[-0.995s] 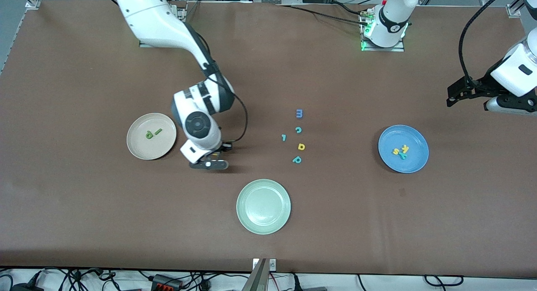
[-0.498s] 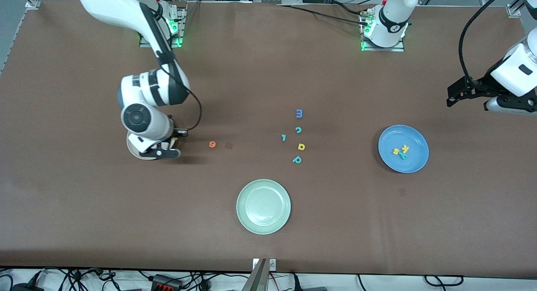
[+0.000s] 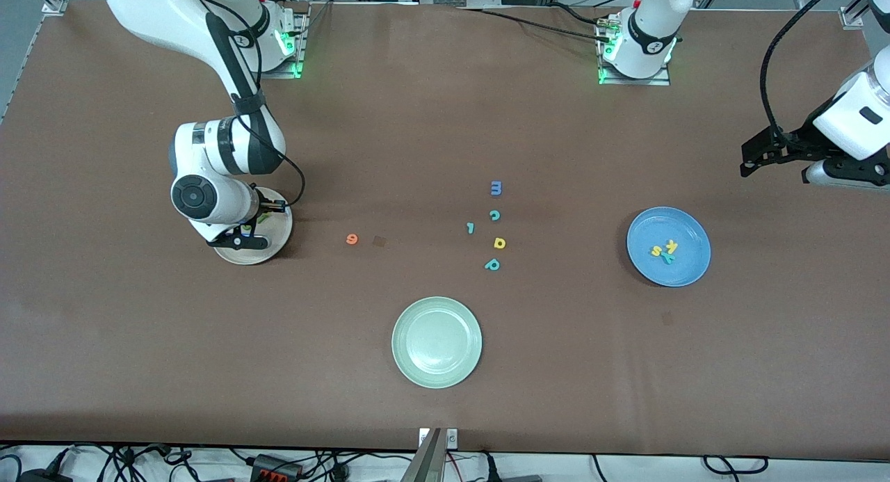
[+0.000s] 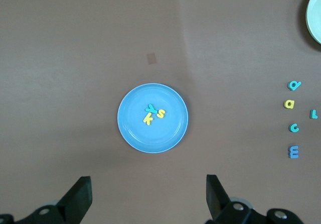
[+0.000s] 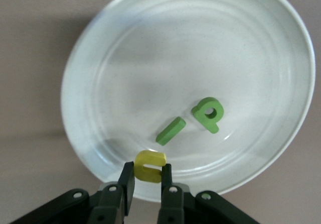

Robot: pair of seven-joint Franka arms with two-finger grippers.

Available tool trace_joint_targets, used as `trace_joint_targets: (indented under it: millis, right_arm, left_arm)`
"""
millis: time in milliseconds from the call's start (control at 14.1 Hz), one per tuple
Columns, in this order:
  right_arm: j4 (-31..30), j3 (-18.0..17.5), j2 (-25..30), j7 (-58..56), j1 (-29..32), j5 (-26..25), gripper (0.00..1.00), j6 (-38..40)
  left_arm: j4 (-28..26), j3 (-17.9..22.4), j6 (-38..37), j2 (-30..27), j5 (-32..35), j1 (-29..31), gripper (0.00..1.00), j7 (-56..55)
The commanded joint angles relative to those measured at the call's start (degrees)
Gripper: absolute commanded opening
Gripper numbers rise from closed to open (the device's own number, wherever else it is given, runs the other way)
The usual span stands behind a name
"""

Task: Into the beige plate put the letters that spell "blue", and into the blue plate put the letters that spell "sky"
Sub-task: 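Move the right gripper over the orange e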

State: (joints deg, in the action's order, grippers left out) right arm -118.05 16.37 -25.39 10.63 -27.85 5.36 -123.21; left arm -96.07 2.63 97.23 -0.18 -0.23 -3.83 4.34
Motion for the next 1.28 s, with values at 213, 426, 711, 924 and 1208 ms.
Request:
trace_joint_targets:
  millis: [213,426,711,924,1208]
  right_arm:
    - [2.64,-0.82,1.48,0.36,0.87,0.35,1.0,-0.36]
    - [9.48,-2.04,0.26,0.18,-0.26,0.62,1.0,-0.45]
    - [20.21,-3.1,-7.63,2.62,-8.77,0.7,1.0,-1.32]
    - [21.9,-3.28,-10.99,9.93,-12.04,0.79,0.93,-3.42]
    - [21.28,-3.63,-13.36,9.94,-12.13,9.22,0.74,-3.88]
  left_arm:
    - [2.47,0.1,-1.17,1.32,-0.03,-0.39,1.0,-0.3]
    - [2.55,-0.08,-0.9,1.67,-0.03,-0.48,1.0,-0.39]
    - [2.55,-0.08,-0.73,2.11,-0.03,-0.39,1.0,-0.56]
    - [2.64,-0.08,-0.03,2.29,-0.12,-0.48,1.0,-0.56]
    - [2.56,-0.08,-0.02,2.29,-0.12,-0.39,1.0,-0.48]
